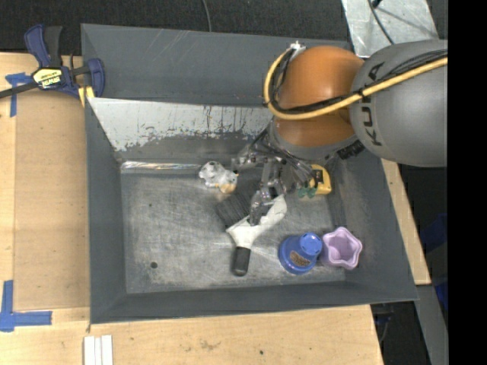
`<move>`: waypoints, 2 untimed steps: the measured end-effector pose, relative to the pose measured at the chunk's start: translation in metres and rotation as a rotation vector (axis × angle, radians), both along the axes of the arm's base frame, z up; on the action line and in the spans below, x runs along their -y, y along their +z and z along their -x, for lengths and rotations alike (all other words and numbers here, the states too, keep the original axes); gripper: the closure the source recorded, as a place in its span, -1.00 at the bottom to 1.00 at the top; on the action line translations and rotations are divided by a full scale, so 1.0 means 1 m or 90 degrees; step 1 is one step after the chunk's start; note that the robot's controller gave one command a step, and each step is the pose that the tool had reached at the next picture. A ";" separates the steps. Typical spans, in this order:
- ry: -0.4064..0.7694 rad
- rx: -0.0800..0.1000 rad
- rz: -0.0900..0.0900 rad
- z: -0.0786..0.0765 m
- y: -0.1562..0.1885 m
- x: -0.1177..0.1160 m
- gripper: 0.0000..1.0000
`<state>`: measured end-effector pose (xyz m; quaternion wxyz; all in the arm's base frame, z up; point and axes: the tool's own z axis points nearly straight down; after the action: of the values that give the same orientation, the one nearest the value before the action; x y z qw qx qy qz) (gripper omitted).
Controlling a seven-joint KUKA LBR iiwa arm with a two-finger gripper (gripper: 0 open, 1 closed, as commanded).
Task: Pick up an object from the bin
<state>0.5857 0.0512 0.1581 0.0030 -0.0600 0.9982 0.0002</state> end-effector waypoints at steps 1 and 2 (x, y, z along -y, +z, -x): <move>0.188 -0.005 0.001 0.021 -0.005 0.033 -1.00; 0.214 -0.003 0.001 0.017 -0.015 0.055 -1.00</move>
Offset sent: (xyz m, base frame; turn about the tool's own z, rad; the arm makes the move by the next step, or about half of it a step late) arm -0.0179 -0.0545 -0.0161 -0.3389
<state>0.5685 -0.0037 0.1431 0.0006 -0.2262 0.9741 -0.0003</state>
